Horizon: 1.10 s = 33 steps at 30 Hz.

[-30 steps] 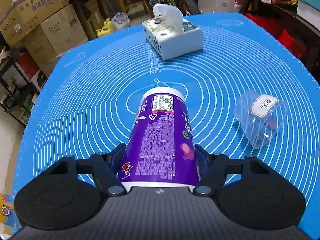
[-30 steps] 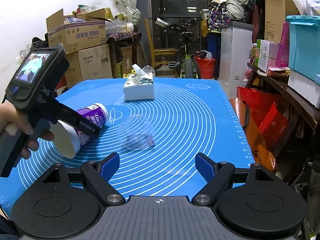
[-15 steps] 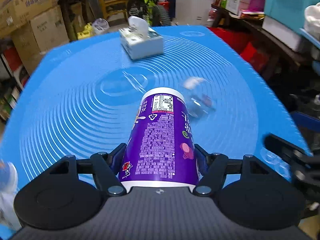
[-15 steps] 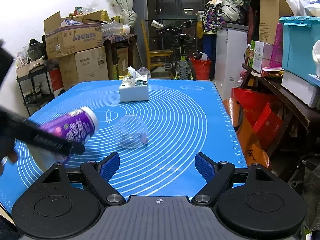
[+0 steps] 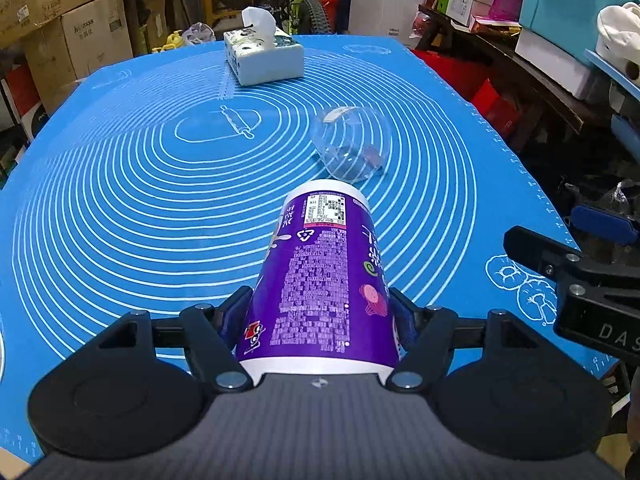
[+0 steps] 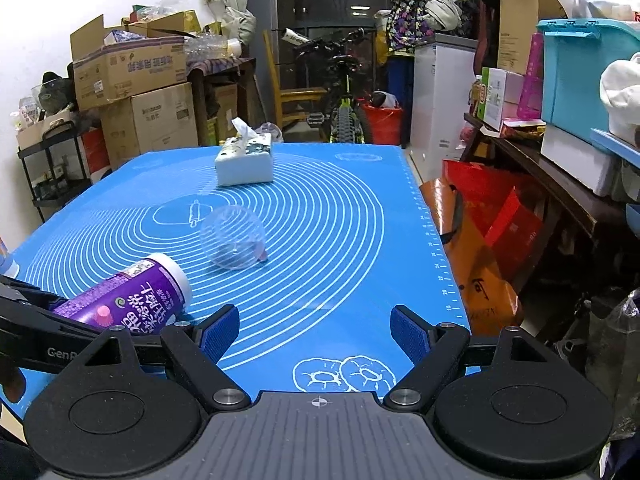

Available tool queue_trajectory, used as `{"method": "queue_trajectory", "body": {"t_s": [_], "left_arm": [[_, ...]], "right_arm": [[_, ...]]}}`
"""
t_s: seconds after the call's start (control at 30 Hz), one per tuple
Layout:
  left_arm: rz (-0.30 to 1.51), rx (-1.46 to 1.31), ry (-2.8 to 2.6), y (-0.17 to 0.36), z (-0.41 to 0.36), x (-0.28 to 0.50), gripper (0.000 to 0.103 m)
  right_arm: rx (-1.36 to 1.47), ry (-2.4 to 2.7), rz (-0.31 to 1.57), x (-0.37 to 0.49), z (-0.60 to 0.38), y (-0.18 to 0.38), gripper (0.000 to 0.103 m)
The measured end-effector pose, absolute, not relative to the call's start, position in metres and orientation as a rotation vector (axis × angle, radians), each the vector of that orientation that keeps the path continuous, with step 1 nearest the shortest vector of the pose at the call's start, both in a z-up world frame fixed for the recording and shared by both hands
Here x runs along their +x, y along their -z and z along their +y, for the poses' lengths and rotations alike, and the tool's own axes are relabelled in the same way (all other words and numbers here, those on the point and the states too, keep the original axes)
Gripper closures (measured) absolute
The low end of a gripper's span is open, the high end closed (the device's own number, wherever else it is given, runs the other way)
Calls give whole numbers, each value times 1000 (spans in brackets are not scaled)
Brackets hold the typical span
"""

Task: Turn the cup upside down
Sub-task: 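Lift the purple cup with the left tool toward the right tool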

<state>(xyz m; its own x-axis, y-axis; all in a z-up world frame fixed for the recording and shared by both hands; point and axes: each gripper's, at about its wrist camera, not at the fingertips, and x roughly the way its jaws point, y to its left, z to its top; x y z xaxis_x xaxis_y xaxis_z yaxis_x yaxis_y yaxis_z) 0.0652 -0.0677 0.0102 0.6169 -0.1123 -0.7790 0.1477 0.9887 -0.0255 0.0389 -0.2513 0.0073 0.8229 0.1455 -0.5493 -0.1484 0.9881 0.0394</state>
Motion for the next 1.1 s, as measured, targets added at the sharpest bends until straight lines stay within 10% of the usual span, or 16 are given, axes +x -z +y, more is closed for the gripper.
{"method": "queue_trajectory", "body": {"t_s": [0.2, 1.1], "left_arm": [[852, 87, 133, -13, -70, 59, 15], [688, 34, 87, -58, -40, 35, 9]], "right_arm": [[-10, -162, 584, 39, -252, -7, 18], [-9, -208, 585, 33, -240, -28, 18]]}}
